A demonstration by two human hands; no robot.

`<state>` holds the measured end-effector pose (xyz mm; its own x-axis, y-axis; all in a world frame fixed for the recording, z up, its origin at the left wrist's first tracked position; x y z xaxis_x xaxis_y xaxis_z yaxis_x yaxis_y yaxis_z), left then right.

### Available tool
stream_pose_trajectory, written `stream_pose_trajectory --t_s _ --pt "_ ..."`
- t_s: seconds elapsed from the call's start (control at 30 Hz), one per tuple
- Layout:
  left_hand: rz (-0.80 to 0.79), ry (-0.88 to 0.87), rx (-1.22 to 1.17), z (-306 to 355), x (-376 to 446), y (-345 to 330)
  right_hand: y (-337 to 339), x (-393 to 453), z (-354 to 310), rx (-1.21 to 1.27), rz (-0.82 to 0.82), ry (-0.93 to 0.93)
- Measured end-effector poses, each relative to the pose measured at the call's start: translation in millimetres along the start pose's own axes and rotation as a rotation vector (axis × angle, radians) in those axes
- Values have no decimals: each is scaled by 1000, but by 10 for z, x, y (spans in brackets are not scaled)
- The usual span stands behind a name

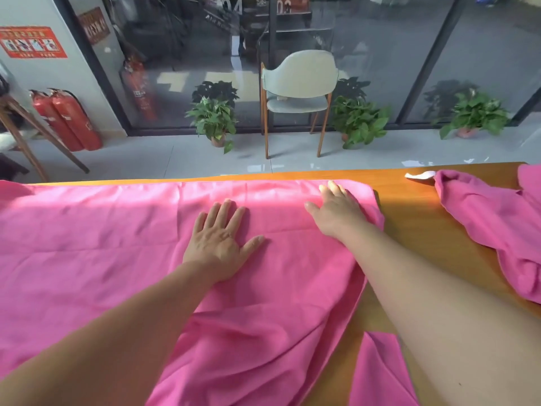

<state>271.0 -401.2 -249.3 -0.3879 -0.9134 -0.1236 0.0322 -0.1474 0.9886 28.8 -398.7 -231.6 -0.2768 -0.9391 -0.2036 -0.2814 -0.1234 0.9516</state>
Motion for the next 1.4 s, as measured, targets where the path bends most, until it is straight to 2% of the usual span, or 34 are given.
stream_pose_trajectory --t_s 0.13,0.2,0.27,0.33,0.43,0.6,0.67,0.83,0.93,1.0,1.07,1.1,1.13,1.17,1.23,1.27,1.33,1.4 --pt "-171 40 -42 -27 30 11 163 -821 -431 183 142 215" --pt "-131 72 -151 -41 -81 161 155 -1324 -577 250 104 258" --pt "21 31 -237 -6 -321 396 106 -1784 -694 265 -6 277" --pt "103 -52 -308 49 -698 577 46 -2242 -820 259 -183 287" --pt "117 -108 -343 67 -1169 714 -11 -2794 -952 214 -405 263" --pt "155 -81 -401 -105 -2101 912 -181 -3629 -1211 73 -530 274" --pt "132 -88 -384 -172 -2529 912 -256 -3924 -1240 12 -501 251" --pt "-141 -164 -506 -204 -3468 579 -349 -4392 -939 -118 -388 25" --pt "-100 -234 -531 -158 -3797 564 -176 -4612 -1033 -37 -110 89" --pt "-92 -146 -739 -207 -3933 709 23 -4803 -1238 24 179 238" --pt "-184 -61 -1029 -271 -3997 795 223 -5190 -1639 86 480 526" --pt "-216 -54 -1119 -301 -4037 856 236 -5407 -1858 74 554 669" --pt "-240 -72 -1071 -351 -4058 893 164 -5585 -2052 32 562 788" --pt "-252 -116 -915 -400 -4086 949 24 -5715 -2209 -35 531 888" --pt "-319 -200 -426 -520 -4126 899 -292 -5833 -2348 -106 363 985" --pt "-350 -202 -319 -583 -4130 855 -394 -5834 -2339 -66 270 979" --pt "-394 -183 -370 -669 -4204 855 -398 -5757 -2249 178 136 869" --pt "-327 -112 -477 -797 -4194 893 -254 -5596 -2130 433 89 675"
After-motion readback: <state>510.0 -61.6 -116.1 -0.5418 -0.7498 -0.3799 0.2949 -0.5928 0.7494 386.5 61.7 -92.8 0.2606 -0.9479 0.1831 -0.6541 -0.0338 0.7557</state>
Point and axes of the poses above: each hand's wrist, its own x-axis towards the middle knuckle, its own y-axis out of the back of the hand, z = x × y, the point moved 8 cm from there along x, towards the middle knuckle, and after that the axes turned 1 degree about -z, right-handed, at the moved point
